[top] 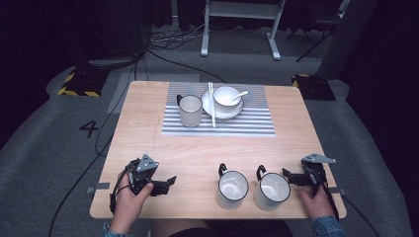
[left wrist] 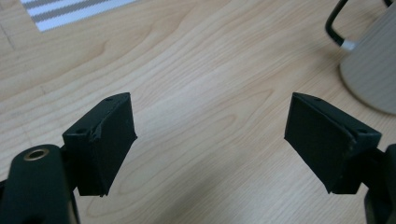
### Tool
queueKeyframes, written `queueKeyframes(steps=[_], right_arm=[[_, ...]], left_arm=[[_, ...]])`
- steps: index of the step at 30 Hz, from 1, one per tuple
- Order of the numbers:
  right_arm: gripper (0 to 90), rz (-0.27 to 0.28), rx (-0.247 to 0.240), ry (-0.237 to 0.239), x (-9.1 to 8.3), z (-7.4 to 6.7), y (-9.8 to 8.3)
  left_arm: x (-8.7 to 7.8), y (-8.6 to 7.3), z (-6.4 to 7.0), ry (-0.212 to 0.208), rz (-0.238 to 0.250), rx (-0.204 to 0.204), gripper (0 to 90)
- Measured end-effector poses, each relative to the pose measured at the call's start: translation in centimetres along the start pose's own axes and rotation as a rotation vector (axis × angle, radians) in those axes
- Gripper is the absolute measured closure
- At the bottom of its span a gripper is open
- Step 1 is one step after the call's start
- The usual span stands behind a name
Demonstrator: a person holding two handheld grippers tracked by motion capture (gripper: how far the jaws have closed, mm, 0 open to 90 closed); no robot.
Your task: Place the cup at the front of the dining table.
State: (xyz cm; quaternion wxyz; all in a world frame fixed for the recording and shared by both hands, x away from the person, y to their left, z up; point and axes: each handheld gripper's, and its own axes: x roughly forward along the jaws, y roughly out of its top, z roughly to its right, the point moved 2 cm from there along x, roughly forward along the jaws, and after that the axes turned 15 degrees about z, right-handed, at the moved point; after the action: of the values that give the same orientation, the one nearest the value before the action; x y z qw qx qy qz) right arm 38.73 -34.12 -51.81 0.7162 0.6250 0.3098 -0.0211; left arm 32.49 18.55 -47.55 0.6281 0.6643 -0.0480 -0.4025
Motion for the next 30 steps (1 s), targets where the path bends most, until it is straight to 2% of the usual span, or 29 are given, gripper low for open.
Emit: queueKeyframes(steps=[7,10,14,18,21,23,25,27,29,30], right_arm=[[9.6,0.0,0.0,0.0,0.0,0.0,0.0],[9.6,0.0,0.0,0.0,0.0,0.0,0.0],[9.6,0.0,0.0,0.0,0.0,0.0,0.0],[9.6,0.0,0.0,0.0,0.0,0.0,0.0],[9.6,0.0,0.0,0.0,0.0,0.0,0.0],[9.6,0.0,0.0,0.0,0.0,0.0,0.0],[9.6,0.0,0.0,0.0,0.0,0.0,0.0],[9.6,-0.001,0.001,0.0,0.0,0.0,0.0],[9.6,-0.001,0.003,0.0,0.0,0.0,0.0],[9.6,-0.001,0.003,0.0,0.0,0.0,0.0]], left_arm=[[0.4,-1.7,-0.8,0.041,-0.065,0.009,16.4],[0.5,-2.1,-0.7,0.03,-0.082,0.007,16.4],[0.6,-2.4,-0.2,0.05,-0.113,0.032,16.4],[0.9,-2.7,0.8,0.028,-0.152,0.057,16.0],[1.0,-2.9,1.2,0.025,-0.184,0.076,16.0],[1.2,-3.0,1.4,0.032,-0.206,0.069,16.1],[1.3,-3.0,1.5,0.033,-0.208,0.087,15.6],[1.4,-3.1,1.7,0.044,-0.216,0.056,15.5],[1.5,-3.0,1.8,0.062,-0.214,0.061,14.9],[1.6,-3.0,1.9,0.066,-0.217,0.051,14.4]])
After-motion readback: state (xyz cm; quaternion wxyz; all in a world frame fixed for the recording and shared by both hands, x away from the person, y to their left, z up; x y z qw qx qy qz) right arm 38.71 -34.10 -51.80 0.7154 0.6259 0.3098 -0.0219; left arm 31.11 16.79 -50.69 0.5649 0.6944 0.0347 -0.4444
